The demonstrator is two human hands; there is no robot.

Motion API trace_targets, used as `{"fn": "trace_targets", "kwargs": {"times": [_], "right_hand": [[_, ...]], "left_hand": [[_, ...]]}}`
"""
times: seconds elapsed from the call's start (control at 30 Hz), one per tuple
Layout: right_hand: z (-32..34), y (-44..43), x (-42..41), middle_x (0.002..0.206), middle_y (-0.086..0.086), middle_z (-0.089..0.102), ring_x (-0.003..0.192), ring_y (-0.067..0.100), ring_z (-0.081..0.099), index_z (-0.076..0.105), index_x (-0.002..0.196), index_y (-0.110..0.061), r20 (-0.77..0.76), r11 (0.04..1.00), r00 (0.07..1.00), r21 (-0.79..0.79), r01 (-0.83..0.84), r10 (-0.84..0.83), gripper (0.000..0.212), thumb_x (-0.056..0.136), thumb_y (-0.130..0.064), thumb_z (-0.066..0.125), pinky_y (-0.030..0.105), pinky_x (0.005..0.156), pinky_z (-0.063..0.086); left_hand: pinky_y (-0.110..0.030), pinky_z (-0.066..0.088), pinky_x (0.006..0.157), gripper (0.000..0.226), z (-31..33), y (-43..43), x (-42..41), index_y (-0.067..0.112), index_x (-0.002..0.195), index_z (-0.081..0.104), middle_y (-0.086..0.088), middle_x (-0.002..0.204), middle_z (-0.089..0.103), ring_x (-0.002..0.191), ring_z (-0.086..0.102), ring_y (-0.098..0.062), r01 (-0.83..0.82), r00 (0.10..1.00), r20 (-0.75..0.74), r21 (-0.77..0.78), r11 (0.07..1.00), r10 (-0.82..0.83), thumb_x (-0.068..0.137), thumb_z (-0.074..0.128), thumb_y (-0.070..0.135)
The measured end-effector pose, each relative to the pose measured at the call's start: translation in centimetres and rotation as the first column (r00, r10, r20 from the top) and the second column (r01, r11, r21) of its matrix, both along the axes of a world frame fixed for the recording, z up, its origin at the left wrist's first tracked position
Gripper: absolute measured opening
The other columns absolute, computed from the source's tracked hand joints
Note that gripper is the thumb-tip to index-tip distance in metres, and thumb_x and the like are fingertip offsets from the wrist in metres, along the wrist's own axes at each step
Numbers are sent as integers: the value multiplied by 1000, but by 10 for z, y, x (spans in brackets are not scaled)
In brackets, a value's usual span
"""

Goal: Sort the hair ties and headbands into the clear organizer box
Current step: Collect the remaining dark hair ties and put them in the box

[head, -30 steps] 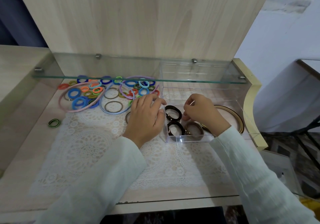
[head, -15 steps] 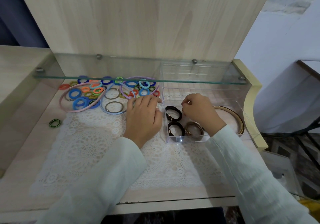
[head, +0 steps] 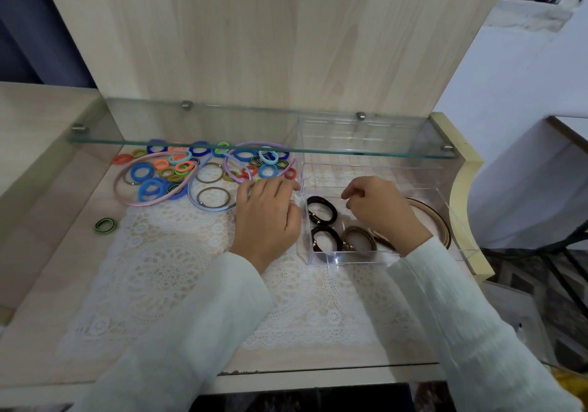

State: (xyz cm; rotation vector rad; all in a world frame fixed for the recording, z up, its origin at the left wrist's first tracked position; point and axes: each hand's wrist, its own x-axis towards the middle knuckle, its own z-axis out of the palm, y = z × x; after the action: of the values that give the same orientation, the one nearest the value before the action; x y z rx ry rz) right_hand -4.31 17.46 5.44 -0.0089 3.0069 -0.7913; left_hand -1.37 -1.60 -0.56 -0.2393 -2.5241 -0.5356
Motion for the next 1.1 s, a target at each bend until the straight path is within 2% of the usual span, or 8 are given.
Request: {"fn": "trace_targets", "kwargs": {"times": [0.13,0.23,0.4,0.5,0.63,0.87,1.0,1.1], "right_hand": [[0,11,6,90,-5,71,84,14,60,67,92,-23,-16,992,997,-102,-76,74,37,87,0,38,28,73,49],[-3,9,12,99,-3,71,95,12,59,67,109,-16,-18,983,990,-111,-144,143,39,89,3,39,21,80,43],[-14,-3,12,120,0,63,107,18,55,53,132,-18,14,970,970,-38,-242,243,47,89,-1,42,30,96,44],[-16,-5,13,122,-4,63,113,22,54,50,133,-22,-9,968,968,25,-249,249,51,87,-2,41,41,96,45],[-15,-8,17,124,-5,63,113,23,55,49,134,-24,-32,964,967,103,-247,251,52,86,-3,42,42,95,46],[-15,-15,22,127,-6,61,112,22,56,48,134,-26,-66,960,970,177,-218,233,53,87,-5,42,40,94,45],[-17,-17,25,126,-4,62,113,24,55,50,133,-26,-68,972,981,161,-171,184,48,88,-9,43,40,93,45],[-19,-24,28,121,0,65,112,27,55,58,124,-23,-197,998,980,66,-23,36,33,95,-23,42,45,93,44]], "left_hand": [[-40,29,103,36,-1,0,0,23,108,64,8,104,66,99,58,-14,8,1000,-9,3,1000,-8,85,37,26],[-42,28,107,39,-2,0,-1,22,110,64,8,103,68,97,61,-13,32,999,21,5,999,-32,86,34,26],[-38,25,108,41,1,1,0,22,112,63,8,98,70,93,63,-13,56,998,30,-10,998,-55,85,33,28],[-41,27,108,41,2,2,0,22,111,63,7,95,71,89,65,-14,59,998,19,-40,997,-58,83,34,28],[-48,32,109,39,3,3,0,22,111,63,7,94,72,88,66,-15,68,998,12,-124,990,-67,83,37,30],[-47,38,103,47,8,3,4,17,116,62,1,92,72,85,68,-21,71,997,26,-254,965,-67,82,34,31],[-41,40,96,52,8,-8,10,19,122,62,2,103,72,93,66,-21,43,998,60,-178,983,-33,80,34,32],[-39,41,92,47,4,-26,16,20,119,62,3,109,68,100,62,-19,-24,999,40,-86,996,28,79,39,30]]}}
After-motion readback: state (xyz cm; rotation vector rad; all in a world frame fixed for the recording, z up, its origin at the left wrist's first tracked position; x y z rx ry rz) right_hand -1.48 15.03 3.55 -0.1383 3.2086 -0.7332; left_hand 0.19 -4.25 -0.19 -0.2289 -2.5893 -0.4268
